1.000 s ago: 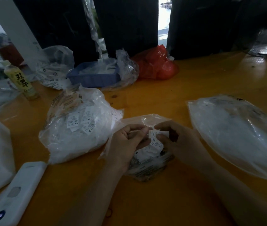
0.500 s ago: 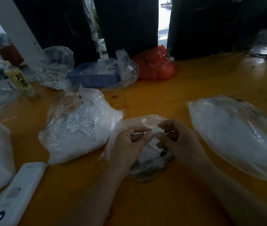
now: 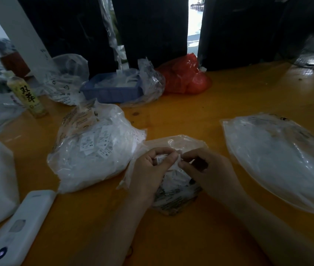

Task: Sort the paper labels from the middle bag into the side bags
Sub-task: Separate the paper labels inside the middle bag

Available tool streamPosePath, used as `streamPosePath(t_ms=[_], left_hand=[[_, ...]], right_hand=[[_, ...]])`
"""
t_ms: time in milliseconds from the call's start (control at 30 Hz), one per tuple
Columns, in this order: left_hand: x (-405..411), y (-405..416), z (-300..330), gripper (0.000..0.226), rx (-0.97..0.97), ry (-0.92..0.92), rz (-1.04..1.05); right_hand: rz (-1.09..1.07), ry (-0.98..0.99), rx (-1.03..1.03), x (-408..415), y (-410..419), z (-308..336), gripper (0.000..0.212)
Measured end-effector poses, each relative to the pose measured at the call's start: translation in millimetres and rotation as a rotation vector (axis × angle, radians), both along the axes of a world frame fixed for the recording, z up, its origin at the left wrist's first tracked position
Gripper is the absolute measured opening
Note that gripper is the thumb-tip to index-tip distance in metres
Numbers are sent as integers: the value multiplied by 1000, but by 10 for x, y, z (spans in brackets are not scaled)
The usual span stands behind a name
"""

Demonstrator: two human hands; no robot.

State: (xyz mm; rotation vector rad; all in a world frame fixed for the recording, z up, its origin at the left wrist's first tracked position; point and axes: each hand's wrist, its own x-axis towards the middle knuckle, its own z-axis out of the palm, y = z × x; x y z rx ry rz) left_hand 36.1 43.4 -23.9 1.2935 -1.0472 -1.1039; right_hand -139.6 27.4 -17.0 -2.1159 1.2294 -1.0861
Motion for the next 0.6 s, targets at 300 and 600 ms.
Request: streamPosePath(t_ms=[300,600], left_hand=[[33,27,49,14,-49,-118,-29],[562,46,382,14,-736,-1020,529]], right_hand=[[-74,-86,-23,-51,-19,-9,16],[-304,60,-234,-295,-133,73,17]])
